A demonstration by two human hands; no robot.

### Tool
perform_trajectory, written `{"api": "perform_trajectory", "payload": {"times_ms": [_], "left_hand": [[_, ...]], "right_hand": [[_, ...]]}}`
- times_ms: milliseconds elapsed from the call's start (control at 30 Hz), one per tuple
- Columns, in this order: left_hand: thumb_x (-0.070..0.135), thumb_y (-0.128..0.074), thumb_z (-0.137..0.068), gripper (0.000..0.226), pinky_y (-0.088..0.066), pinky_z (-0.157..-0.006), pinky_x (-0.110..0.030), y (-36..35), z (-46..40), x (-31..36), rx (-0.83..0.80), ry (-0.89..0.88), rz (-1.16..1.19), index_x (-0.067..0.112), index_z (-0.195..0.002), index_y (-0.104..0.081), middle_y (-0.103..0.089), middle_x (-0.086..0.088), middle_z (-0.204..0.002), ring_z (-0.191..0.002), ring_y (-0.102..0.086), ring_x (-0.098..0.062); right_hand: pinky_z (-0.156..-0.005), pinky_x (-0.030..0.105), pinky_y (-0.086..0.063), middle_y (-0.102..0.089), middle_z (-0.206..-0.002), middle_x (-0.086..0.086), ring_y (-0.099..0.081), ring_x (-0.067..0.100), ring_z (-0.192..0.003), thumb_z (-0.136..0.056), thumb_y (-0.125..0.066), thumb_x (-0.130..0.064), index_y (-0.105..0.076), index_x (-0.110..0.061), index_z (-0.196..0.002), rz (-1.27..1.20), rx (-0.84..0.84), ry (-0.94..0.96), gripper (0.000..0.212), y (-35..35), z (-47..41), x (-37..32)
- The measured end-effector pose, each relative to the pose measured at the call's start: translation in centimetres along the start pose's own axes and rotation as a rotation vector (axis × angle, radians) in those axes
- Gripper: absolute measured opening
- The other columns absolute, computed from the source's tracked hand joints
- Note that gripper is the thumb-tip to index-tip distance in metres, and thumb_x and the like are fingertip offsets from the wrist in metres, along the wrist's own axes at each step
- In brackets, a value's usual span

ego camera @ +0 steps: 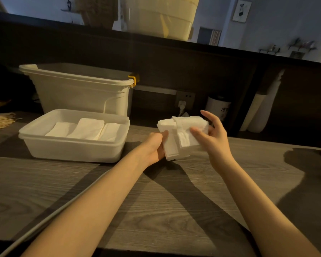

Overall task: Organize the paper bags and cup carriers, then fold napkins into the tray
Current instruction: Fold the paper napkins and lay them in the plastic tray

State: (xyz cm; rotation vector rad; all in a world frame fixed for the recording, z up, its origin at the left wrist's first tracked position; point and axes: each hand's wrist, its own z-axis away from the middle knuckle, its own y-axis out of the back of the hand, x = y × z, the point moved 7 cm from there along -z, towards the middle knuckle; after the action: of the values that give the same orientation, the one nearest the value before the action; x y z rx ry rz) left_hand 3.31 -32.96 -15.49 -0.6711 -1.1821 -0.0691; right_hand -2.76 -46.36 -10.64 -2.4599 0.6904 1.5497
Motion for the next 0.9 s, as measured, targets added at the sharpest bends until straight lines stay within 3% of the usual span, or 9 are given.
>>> {"api": "perform_trajectory", "payload": {"times_ms": [67, 200, 333, 400, 600, 700, 900], "left_hand": [[0.024, -0.033, -0.101, 0.032, -0.051, -0.073, -0.039, -0.8, 0.3, -0.1, -0.083, 0.024, 0.060, 0.014, -0.127, -0.049, -0.064, -0.011, -0.103, -0.099, -0.061, -0.025], [0.056, -0.019, -0.096, 0.049, -0.049, -0.085, -0.041, -1.6, 0.2, -0.2, -0.227, 0.007, -0.019, 0.026, -0.120, -0.049, -0.062, -0.009, -0.111, -0.103, -0.060, -0.026], [0.032, -0.046, -0.096, 0.021, -0.052, -0.080, -0.035, -1.3, 0.2, 0.2, -0.127, -0.088, -0.155, 0.018, -0.111, -0.052, -0.061, -0.005, -0.103, -0.094, -0.061, -0.020], [0.022, -0.050, -0.095, 0.022, -0.051, -0.079, -0.034, -0.7, 0.0, 0.3, -0.044, -0.121, -0.217, 0.013, -0.115, -0.049, -0.059, -0.003, -0.099, -0.091, -0.059, -0.018], [0.025, -0.043, -0.098, 0.029, -0.051, -0.070, -0.030, 0.1, -0.3, 0.6, 0.021, -0.158, -0.254, 0.010, -0.124, -0.044, -0.058, -0.001, -0.095, -0.085, -0.059, -0.014], [0.028, -0.037, -0.100, 0.032, -0.051, -0.074, -0.032, 0.0, -0.4, 0.5, 0.002, -0.144, -0.253, 0.010, -0.124, -0.046, -0.060, -0.002, -0.097, -0.090, -0.060, -0.017], [0.030, -0.033, -0.101, 0.036, -0.051, -0.077, -0.034, 0.0, -0.3, 0.6, 0.006, -0.114, -0.210, 0.009, -0.127, -0.045, -0.060, -0.005, -0.109, -0.109, -0.058, -0.026]], "right_hand": [[-0.076, 0.035, -0.059, -0.053, -0.126, 0.004, -0.061, 0.020, -0.105, -0.080, -0.072, -0.016, -0.042, -0.040, -0.122, 0.071, -0.029, 0.027, 0.057, -0.7, 0.1, 0.3], [-0.079, 0.031, -0.058, -0.050, -0.128, 0.004, -0.057, 0.018, -0.110, -0.078, -0.072, -0.006, -0.036, -0.035, -0.126, 0.139, -0.045, 0.056, 0.067, -1.2, 0.3, 0.3], [-0.081, 0.031, -0.057, -0.047, -0.133, 0.003, -0.056, 0.014, -0.113, -0.078, -0.071, 0.000, -0.031, -0.036, -0.131, 0.148, -0.096, 0.131, 0.076, -1.7, 0.5, -0.3], [-0.081, 0.030, -0.057, -0.045, -0.134, 0.003, -0.056, 0.014, -0.113, -0.079, -0.071, -0.003, -0.029, -0.039, -0.130, 0.159, -0.125, 0.124, 0.076, -1.9, 0.5, -0.3], [-0.061, 0.019, -0.056, -0.060, -0.106, -0.006, -0.064, 0.010, -0.092, -0.088, -0.062, -0.020, -0.039, -0.021, -0.136, 0.116, -0.027, -0.080, 0.053, -1.0, 0.3, 1.3], [-0.065, 0.025, -0.058, -0.064, -0.096, -0.008, -0.067, 0.009, -0.086, -0.088, -0.062, -0.022, -0.047, -0.017, -0.132, 0.087, -0.012, -0.136, 0.047, -0.7, 0.2, 1.7], [-0.073, 0.029, -0.057, -0.066, -0.100, -0.003, -0.066, 0.012, -0.088, -0.093, -0.054, -0.020, -0.054, -0.015, -0.127, 0.025, -0.013, -0.186, 0.034, -0.6, 0.4, 1.6]]}}
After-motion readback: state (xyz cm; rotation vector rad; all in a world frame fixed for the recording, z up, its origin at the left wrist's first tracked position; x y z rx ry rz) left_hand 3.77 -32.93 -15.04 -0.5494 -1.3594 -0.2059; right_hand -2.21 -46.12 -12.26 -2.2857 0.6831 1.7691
